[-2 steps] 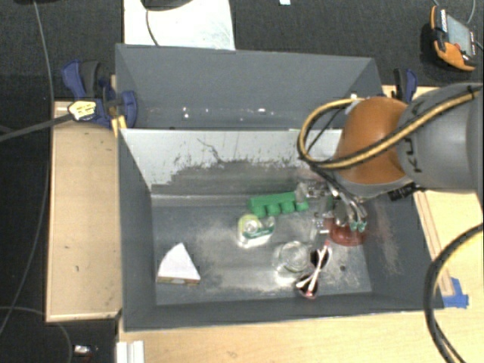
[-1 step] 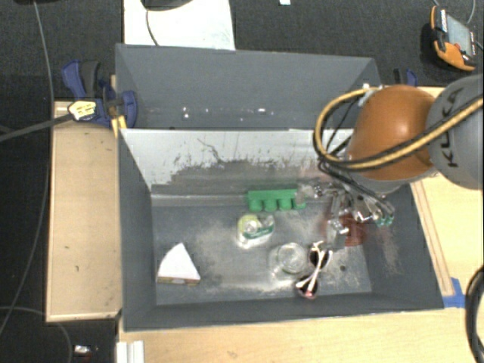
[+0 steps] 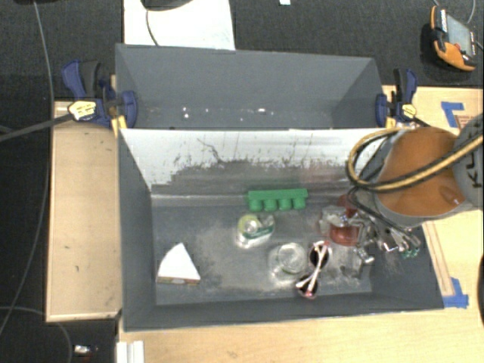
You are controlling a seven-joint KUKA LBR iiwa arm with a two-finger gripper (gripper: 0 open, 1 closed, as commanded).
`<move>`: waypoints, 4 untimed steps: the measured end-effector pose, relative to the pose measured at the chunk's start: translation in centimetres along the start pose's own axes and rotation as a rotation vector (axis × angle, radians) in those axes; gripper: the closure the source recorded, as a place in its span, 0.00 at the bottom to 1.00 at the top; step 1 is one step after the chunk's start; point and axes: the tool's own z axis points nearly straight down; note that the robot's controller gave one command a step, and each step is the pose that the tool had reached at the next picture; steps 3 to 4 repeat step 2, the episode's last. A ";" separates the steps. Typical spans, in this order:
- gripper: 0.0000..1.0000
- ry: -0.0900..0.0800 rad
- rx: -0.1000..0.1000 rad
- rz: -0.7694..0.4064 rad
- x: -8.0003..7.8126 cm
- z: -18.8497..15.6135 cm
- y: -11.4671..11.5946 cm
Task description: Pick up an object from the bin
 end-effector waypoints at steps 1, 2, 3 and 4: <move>0.00 -0.010 0.000 -0.012 -3.9 2.9 8.7; 1.00 -0.003 0.004 -0.353 1.2 2.9 5.1; 1.00 -0.003 0.004 -0.353 1.2 2.9 5.1; 1.00 -0.003 0.004 -0.353 1.2 2.9 5.1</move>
Offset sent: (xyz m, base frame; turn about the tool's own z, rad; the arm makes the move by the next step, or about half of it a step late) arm -0.0263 0.0453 -0.0299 -0.3547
